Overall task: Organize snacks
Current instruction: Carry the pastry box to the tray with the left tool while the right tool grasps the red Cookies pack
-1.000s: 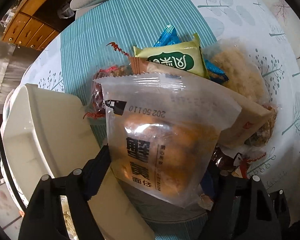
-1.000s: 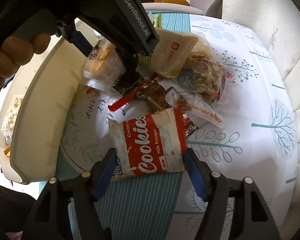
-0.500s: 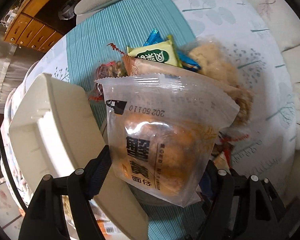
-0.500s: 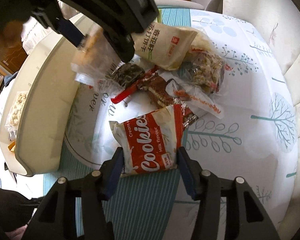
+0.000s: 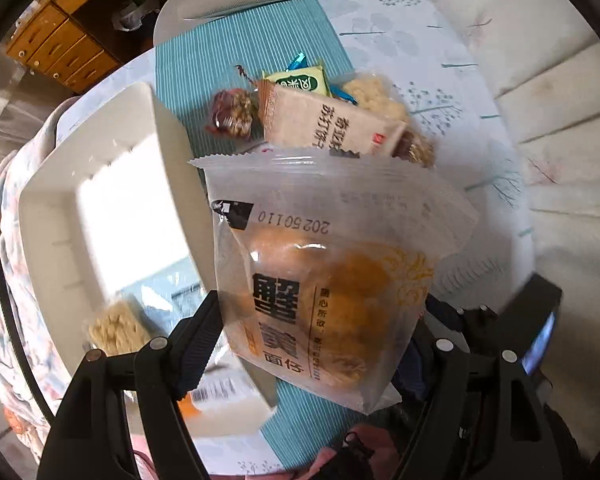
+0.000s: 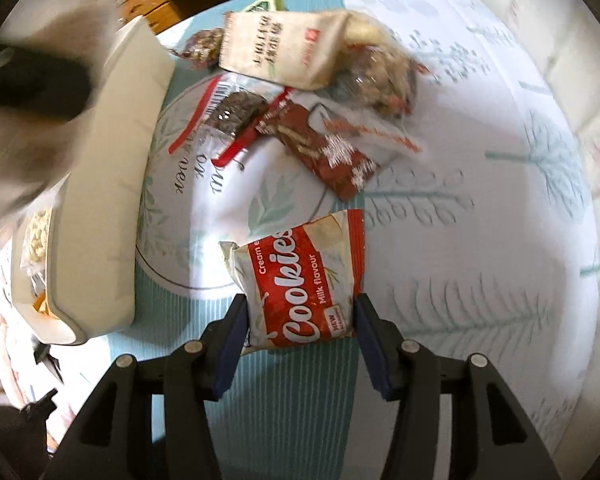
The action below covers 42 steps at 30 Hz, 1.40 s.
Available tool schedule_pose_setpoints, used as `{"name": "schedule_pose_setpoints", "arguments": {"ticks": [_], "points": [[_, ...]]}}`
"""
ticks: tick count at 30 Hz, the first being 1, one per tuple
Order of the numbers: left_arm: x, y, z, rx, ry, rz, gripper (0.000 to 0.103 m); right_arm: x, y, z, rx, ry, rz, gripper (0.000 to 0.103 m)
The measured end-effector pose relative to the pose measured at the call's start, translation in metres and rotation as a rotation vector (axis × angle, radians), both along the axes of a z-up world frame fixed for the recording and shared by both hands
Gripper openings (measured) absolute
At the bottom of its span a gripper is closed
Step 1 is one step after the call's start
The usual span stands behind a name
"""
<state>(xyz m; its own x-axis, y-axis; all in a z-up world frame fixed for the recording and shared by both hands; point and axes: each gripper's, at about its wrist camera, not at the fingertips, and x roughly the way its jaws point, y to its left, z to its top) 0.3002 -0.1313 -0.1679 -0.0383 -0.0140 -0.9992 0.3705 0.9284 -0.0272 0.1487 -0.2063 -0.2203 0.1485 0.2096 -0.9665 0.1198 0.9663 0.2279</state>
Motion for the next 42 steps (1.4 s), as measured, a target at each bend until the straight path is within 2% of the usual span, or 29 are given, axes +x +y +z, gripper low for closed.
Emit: {"name": "schedule_pose_setpoints", "arguments": {"ticks": [6,11,15,20,26,32,42], "points": [[-0.025,0.024,0.027,-0.058,-0.028,-0.019,0.076,-0.017,-0.001,0.008,0.048,0.071,-0.112,0.053],[-0.039,0.052,0.046,-0.091,-0.035,-0.019,0.076,-0.031,0.018,0.028,0.056,0.072,-0.162,0.053],[-0.047,0.071,0.055,-0.099,-0.047,-0.030,0.076,-0.021,0.027,0.049,0.049,0.061,-0.190,0.053],[-0.058,0.100,0.065,-0.114,-0.067,-0.044,0.077,-0.015,0.045,0.078,0.038,0.015,-0.207,0.053],[-0.060,0.148,0.070,-0.137,-0.103,-0.011,0.077,-0.014,0.064,0.108,0.038,-0.048,-0.218,0.053],[-0.059,0.199,0.072,-0.178,-0.169,0.035,0.077,-0.014,0.090,0.123,0.061,-0.108,-0.230,0.053],[-0.048,0.258,0.065,-0.233,-0.271,0.064,0.078,-0.016,0.144,0.133,0.093,-0.190,-0.232,0.053]]}}
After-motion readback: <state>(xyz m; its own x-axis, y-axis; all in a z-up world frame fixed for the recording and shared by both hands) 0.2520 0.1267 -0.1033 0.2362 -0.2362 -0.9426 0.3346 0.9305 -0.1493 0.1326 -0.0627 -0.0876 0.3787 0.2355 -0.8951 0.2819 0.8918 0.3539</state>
